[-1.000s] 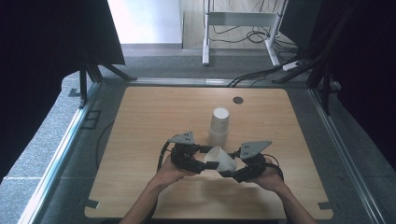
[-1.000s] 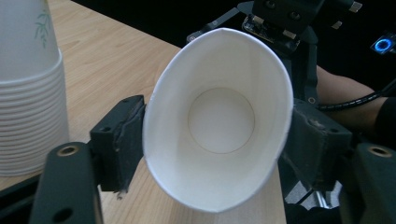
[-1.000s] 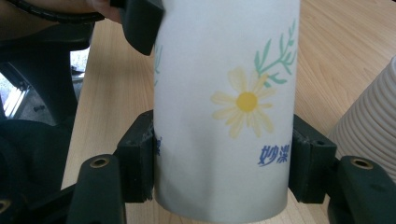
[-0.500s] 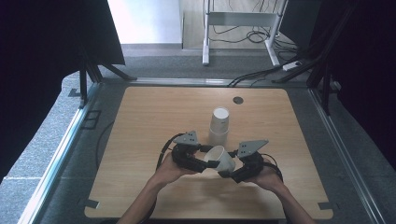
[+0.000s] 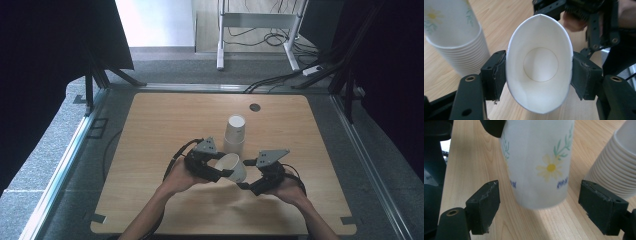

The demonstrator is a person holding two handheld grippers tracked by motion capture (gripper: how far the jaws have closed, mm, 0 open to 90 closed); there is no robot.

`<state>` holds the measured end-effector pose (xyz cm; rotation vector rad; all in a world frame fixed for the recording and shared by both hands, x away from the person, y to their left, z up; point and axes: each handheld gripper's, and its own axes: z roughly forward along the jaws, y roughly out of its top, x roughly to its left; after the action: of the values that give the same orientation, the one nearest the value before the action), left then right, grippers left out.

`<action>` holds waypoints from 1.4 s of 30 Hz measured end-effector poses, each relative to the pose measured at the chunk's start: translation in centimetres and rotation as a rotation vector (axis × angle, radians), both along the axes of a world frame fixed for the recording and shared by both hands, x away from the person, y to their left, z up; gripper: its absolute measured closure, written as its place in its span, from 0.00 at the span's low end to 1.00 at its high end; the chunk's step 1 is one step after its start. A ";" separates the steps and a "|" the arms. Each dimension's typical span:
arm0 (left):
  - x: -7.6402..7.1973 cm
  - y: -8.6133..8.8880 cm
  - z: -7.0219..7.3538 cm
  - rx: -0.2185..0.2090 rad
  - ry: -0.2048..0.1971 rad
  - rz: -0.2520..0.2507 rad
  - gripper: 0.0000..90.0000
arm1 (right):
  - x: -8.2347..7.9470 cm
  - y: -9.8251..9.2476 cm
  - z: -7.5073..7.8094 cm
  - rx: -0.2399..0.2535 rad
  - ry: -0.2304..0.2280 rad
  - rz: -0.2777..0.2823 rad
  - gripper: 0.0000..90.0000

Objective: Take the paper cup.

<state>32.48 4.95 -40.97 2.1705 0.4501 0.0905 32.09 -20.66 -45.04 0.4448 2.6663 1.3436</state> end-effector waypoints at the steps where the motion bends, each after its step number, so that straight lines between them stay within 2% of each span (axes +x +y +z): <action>1: 0.0 0.0 0.1 0.013 -0.003 0.002 0.38 | 0.0 -0.1 0.0 -0.002 -0.001 -0.003 0.20; 5: 0.2 0.2 0.3 0.069 -0.013 0.025 0.38 | 0.1 -0.6 0.0 -0.010 0.000 -0.018 0.20; 13: 0.9 0.9 0.5 0.154 -0.020 0.084 0.38 | 0.2 -1.2 -0.2 -0.022 0.006 -0.043 0.21; 22: 2.0 2.0 0.3 0.255 -0.016 0.144 0.38 | 0.2 -0.8 -0.8 -0.069 0.011 -0.038 0.22; 27: 2.6 2.2 -0.2 0.340 -0.018 0.170 0.38 | 0.2 -0.7 -1.0 -0.084 0.011 -0.037 0.23; 37: 3.4 2.0 -1.1 0.417 0.004 0.198 0.37 | 0.2 -0.5 -1.2 -0.104 0.014 -0.027 0.24; 42: 3.6 1.8 -1.5 0.431 0.011 0.200 0.35 | 0.2 -0.5 -1.2 -0.107 0.016 -0.025 0.24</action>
<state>36.13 6.76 -42.47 2.5396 0.7059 0.3108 32.25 -21.19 -46.25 0.4760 2.7196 1.1880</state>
